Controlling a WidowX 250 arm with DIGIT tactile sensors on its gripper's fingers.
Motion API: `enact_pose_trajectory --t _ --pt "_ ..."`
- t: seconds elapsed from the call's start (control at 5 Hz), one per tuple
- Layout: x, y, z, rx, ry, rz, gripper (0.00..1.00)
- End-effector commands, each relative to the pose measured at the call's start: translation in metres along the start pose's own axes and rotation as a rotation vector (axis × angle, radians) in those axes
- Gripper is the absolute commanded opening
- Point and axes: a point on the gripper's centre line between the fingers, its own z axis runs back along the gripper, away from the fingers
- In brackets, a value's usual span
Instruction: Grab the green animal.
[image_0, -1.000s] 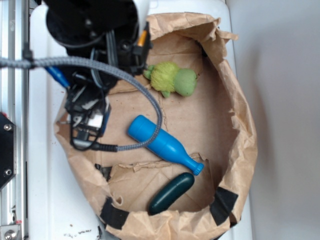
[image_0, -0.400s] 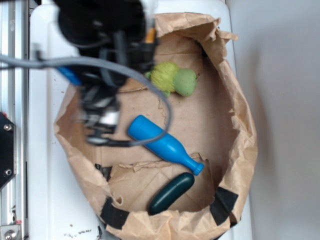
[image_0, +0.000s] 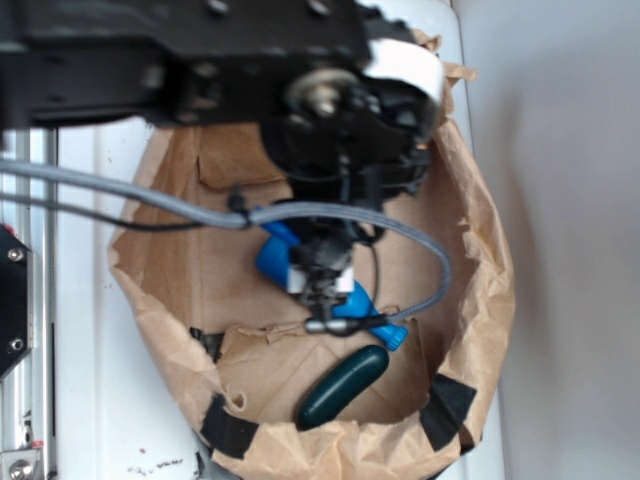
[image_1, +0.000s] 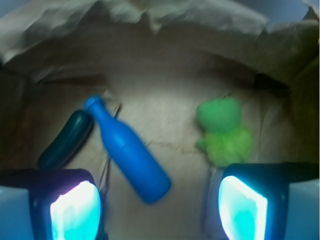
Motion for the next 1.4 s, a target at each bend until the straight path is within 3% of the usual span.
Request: enact_pose_trajectory --t 0.0,0.4,1.2 --pt "0.015 0.009 -0.005 0.002 -0.058 -0.068 1.00" --pt "0.021 0.026 -0.027 0.053 -0.054 -0.049 1.00" --pt "0.021 0.041 -0.034 0.068 -0.037 -0.037 1.00"
